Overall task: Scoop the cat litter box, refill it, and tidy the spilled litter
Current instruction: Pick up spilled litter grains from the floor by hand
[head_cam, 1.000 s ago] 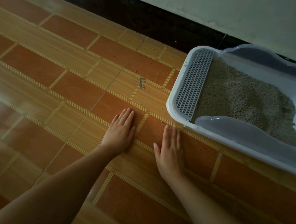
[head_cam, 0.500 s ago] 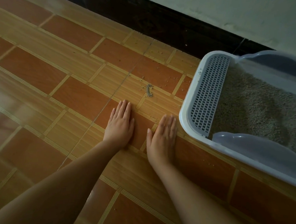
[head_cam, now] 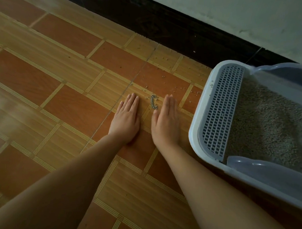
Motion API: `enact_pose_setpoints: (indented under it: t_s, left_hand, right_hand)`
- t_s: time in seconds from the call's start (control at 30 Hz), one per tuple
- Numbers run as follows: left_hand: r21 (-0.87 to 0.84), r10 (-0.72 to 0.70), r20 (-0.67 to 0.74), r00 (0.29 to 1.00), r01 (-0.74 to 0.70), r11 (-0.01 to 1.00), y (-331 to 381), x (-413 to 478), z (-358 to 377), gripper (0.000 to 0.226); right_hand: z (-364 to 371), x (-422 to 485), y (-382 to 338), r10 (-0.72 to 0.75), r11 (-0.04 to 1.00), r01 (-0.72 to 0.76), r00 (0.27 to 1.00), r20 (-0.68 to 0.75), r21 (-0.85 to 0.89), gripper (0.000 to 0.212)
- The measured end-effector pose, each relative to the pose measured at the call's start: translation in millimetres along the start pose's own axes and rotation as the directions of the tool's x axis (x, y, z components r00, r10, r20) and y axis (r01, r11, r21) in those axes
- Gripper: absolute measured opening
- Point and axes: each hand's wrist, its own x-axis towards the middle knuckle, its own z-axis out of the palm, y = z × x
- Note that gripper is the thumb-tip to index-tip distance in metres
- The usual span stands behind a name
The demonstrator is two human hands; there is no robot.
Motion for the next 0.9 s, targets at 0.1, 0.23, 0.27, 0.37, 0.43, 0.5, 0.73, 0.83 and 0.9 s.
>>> enact_pose_setpoints:
  t_s: [0.1,0.23,0.27,0.37,0.43,0.5,0.73,0.83,0.9]
  left_hand:
    - [-0.006,0.051,0.011,0.999,-0.051,0.999,-8,0,0,0.054]
    - [-0.033,0.092,0.01,0.996,-0.091,0.995,-16,2,0,0.054]
    - [-0.036,0.097,0.014,0.995,-0.096,0.995,-17,2,0,0.054]
    - [-0.038,0.104,0.016,0.994,-0.104,0.994,-18,2,2,0.054]
    - [-0.041,0.109,0.008,0.994,-0.109,0.993,-18,2,3,0.054]
    - [-0.045,0.109,0.004,0.994,-0.109,0.993,-18,2,3,0.055]
    - [-0.071,0.103,-0.006,0.995,-0.103,0.992,-18,1,3,0.055]
    - [-0.088,0.107,-0.021,0.994,-0.109,0.99,-18,1,2,0.055]
    - [-0.091,0.106,-0.025,0.994,-0.108,0.99,-19,1,2,0.056]
  right_hand:
    - [-1,17,8,0.119,0.993,-0.12,0.987,-0.112,-0.01,0.058]
    - [0,32,11,0.254,0.965,-0.26,0.959,-0.125,-0.036,0.06]
    - [2,35,10,0.259,0.963,-0.267,0.957,-0.128,-0.047,0.061]
    - [6,41,6,0.202,0.976,-0.21,0.972,-0.118,-0.057,0.06]
    - [6,42,4,0.13,0.989,-0.135,0.988,-0.085,-0.062,0.057]
    - [5,38,4,0.048,0.995,-0.05,0.999,-0.018,-0.086,0.054]
    - [6,12,1,-0.234,0.95,0.271,0.947,0.219,-0.156,0.056]
    - [3,9,0,-0.252,0.957,0.276,0.944,0.213,-0.093,0.054]
    - [1,12,-2,-0.245,0.964,0.259,0.953,0.176,-0.063,0.053]
